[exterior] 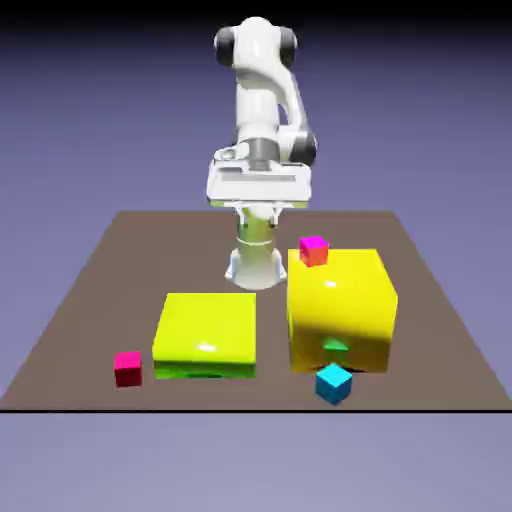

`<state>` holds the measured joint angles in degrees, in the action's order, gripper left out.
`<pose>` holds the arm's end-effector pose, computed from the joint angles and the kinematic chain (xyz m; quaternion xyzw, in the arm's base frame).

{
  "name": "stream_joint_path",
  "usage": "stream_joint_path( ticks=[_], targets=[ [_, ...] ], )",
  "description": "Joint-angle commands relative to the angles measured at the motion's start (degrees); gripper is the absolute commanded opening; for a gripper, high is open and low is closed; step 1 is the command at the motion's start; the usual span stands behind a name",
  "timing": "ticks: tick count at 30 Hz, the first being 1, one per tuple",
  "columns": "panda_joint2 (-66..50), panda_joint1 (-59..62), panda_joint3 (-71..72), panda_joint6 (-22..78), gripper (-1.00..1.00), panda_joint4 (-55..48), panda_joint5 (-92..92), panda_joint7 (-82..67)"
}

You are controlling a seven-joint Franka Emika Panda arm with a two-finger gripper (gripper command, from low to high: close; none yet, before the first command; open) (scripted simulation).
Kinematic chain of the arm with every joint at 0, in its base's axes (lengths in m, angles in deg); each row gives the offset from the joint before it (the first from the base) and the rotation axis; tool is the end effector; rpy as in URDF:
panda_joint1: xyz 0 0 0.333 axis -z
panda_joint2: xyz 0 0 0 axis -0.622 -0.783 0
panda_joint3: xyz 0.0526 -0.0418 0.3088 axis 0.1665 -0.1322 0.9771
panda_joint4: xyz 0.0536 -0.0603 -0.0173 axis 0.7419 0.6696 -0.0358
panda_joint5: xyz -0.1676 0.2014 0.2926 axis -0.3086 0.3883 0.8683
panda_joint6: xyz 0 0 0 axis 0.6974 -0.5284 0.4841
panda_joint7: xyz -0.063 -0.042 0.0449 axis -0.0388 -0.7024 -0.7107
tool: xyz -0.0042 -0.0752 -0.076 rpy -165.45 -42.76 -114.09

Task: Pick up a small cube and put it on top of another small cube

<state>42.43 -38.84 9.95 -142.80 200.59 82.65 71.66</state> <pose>0.4013 0.0032 0.4534 -0.8643 0.3466 -0.3367 0.1397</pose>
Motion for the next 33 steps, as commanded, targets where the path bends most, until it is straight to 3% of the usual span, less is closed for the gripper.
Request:
stream_joint_path(
  ticks=[1,33],
  targets=[
    [-2.1,0.3,0.2,2.2,0.00,-1.8,0.9,0.8],
    [-68.5,8.4,7.2,71.1,0.00,-59.8,29.0,25.1]
  ],
)
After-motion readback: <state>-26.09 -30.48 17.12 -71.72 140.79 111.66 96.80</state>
